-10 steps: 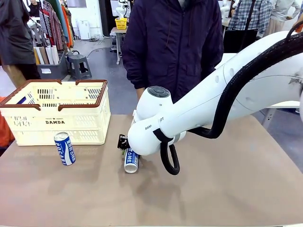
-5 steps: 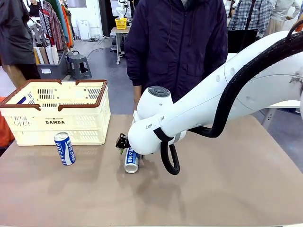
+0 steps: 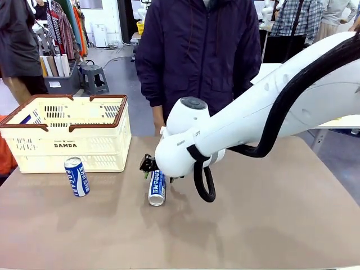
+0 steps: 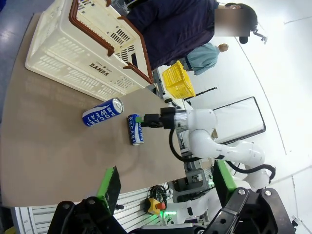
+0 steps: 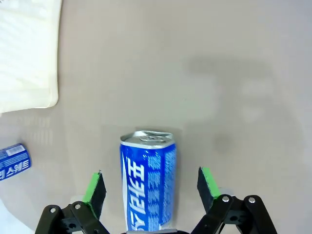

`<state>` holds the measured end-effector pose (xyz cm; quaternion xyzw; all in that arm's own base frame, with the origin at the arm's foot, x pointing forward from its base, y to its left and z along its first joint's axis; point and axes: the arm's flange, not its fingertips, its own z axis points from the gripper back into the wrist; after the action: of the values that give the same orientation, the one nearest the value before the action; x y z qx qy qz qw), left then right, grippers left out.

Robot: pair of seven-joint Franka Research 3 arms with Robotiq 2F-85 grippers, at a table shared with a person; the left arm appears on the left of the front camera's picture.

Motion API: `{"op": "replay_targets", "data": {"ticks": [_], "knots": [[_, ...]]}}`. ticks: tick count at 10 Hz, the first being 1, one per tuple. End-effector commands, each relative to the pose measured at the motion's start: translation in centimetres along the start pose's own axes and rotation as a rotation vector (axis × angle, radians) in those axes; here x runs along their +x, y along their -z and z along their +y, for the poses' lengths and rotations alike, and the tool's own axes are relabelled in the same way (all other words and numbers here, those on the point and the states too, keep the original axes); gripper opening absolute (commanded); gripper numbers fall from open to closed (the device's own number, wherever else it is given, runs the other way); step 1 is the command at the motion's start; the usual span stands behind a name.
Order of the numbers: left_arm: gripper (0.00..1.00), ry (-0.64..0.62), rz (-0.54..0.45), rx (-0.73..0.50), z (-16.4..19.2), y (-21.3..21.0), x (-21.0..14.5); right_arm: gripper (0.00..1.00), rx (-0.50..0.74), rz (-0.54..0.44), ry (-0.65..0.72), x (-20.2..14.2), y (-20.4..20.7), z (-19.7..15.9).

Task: Place the drinks into the Shopping basket.
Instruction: Pick up one drink and place it into the Shopping basket.

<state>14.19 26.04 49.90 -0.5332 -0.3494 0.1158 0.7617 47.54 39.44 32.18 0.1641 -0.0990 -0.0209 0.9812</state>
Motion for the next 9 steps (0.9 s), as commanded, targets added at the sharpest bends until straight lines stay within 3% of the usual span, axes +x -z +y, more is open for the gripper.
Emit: {"op": "replay_targets", "data": {"ticks": [1,3,5,6,7,9], "knots": [[1.0,0.018,-0.015,-0.015,-0.1,-0.2,0.0,1.0,0.115,0.027,0.052,0.0,-9.0,-5.1],[1.0,0.018,-0.015,-0.015,-0.1,-0.2,0.0,1.0,0.395,0.084,0.163,-0.4,-17.9,-12.1],[1.0,0.018,-0.015,-0.015,-0.1,-0.2,0.0,1.0,0.586,0.136,0.268,-2.7,-23.2,-20.8],[1.0,0.018,-0.015,-0.015,-0.1,-0.2,0.0,1.0,0.776,0.153,0.284,-4.5,-25.7,-25.6],[1.0,0.018,-0.015,-0.015,-0.1,-0.2,0.0,1.0,0.84,0.12,0.328,-5.6,-27.0,-28.7],[1.0,0.018,-0.015,-0.015,-0.1,-0.2,0.0,1.0,0.895,0.15,0.344,-7.3,-26.8,-32.4]]}}
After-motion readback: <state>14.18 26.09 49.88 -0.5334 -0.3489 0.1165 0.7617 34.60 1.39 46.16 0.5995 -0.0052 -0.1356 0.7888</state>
